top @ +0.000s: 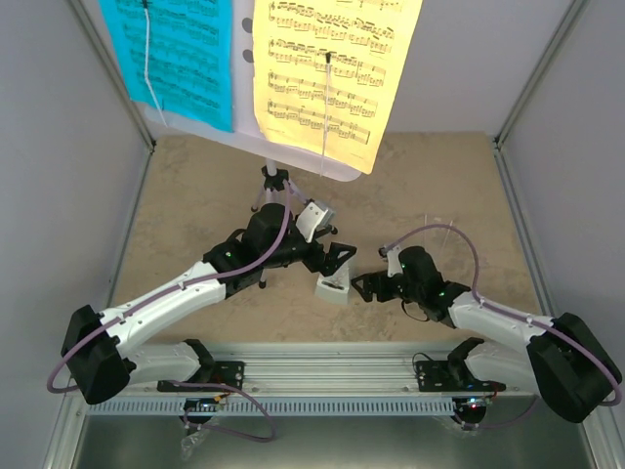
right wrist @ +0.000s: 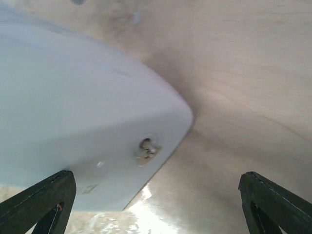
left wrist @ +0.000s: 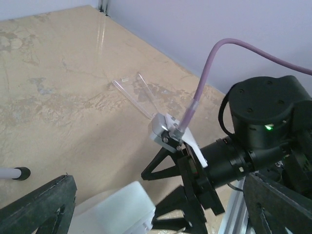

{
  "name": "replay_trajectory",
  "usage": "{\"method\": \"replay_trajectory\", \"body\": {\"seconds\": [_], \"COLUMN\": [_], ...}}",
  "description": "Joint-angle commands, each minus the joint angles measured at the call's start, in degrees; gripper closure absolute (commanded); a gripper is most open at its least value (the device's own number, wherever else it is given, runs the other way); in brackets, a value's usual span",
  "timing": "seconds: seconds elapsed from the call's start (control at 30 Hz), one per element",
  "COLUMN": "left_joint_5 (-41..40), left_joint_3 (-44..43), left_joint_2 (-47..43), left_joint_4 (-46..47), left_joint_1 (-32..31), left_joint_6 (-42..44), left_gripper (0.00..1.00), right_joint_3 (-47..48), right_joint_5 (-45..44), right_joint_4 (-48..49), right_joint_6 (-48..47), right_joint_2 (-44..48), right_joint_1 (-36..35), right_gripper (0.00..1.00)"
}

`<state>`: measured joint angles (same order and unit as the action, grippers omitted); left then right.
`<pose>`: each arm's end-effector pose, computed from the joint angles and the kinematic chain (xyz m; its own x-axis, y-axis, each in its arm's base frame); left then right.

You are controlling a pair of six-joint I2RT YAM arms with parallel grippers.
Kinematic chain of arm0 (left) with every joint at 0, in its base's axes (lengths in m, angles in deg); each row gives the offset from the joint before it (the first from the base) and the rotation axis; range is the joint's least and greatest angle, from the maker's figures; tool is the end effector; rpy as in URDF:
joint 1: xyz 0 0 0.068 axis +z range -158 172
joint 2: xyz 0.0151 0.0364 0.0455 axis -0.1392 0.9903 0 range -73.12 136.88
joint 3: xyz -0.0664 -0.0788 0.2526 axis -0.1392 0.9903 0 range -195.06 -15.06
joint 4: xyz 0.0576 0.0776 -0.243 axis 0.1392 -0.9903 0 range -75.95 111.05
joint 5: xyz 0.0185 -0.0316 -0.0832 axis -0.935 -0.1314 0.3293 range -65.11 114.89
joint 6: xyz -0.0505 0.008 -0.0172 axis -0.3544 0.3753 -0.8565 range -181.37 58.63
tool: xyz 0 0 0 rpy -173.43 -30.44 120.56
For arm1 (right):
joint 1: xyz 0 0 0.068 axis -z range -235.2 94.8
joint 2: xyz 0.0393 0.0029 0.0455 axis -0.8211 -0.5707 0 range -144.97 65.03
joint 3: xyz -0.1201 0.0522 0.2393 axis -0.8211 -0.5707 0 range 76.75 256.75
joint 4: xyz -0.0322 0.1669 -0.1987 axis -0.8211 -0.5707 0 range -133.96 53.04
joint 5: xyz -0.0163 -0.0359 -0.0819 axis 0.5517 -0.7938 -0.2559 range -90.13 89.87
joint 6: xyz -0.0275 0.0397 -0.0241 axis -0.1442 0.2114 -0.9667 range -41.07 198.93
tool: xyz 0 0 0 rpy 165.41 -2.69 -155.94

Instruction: Pack up the instrument practice props

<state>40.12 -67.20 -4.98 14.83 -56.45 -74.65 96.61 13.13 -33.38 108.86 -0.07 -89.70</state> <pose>0.1748 -0.2113 0.3078 -0.4470 0.1702 -0.8782 0.8021 0.5108 -0.3093 0.1645 0.1230 0.1488 -0.8203 0.0255 -0.5714 -0.3269 0.7989 0.5049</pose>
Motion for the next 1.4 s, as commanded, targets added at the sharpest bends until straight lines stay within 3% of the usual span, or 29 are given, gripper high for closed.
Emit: {"method": "replay_trajectory", "body": {"seconds": [0.0, 0.27, 0.5, 0.6, 0.9, 1.07, 1.37], "left_joint_5": [-0.8, -1.8, -2.2, -2.6, -2.8, 2.3, 1.7], "left_joint_3": [0.3, 0.2, 0.2, 0.3, 0.3, 0.1, 0.5], "left_joint_2": [-1.1, -1.7, -1.8, -1.5, -0.9, 0.0, -1.1], "left_joint_4": [-0.2, -0.5, -0.5, -0.7, -0.3, 0.8, 1.0], "left_joint_1": [-0.2, -0.2, -0.2, -0.2, -0.2, 0.9, 3.7], "left_joint_6": [1.2, 1.1, 1.2, 1.3, 1.5, 0.3, 0.4], "left_gripper": [0.04, 0.03, 0.03, 0.03, 0.01, 0.01, 0.01], "right_joint_3": [-0.3, -4.8, -10.3, -11.8, -10.4, -9.5, -5.4], "right_joint_5": [-0.7, -5.0, 5.7, 6.9, 12.6, 13.4, 15.3], "right_joint_4": [5.7, 3.6, 10.3, 13.2, 26.3, 33.7, 39.8], "right_joint_6": [-0.7, -8.9, -15.8, -18.5, -24.7, -27.8, -32.9], "right_joint_2": [2.4, 20.5, 39.8, 42.9, 32.6, 25.6, 10.9], "right_joint_1": [-3.9, -3.9, -4.0, -3.9, -4.0, -4.0, -4.0], "right_gripper": [0.07, 0.03, 0.03, 0.02, 0.02, 0.02, 0.02]}}
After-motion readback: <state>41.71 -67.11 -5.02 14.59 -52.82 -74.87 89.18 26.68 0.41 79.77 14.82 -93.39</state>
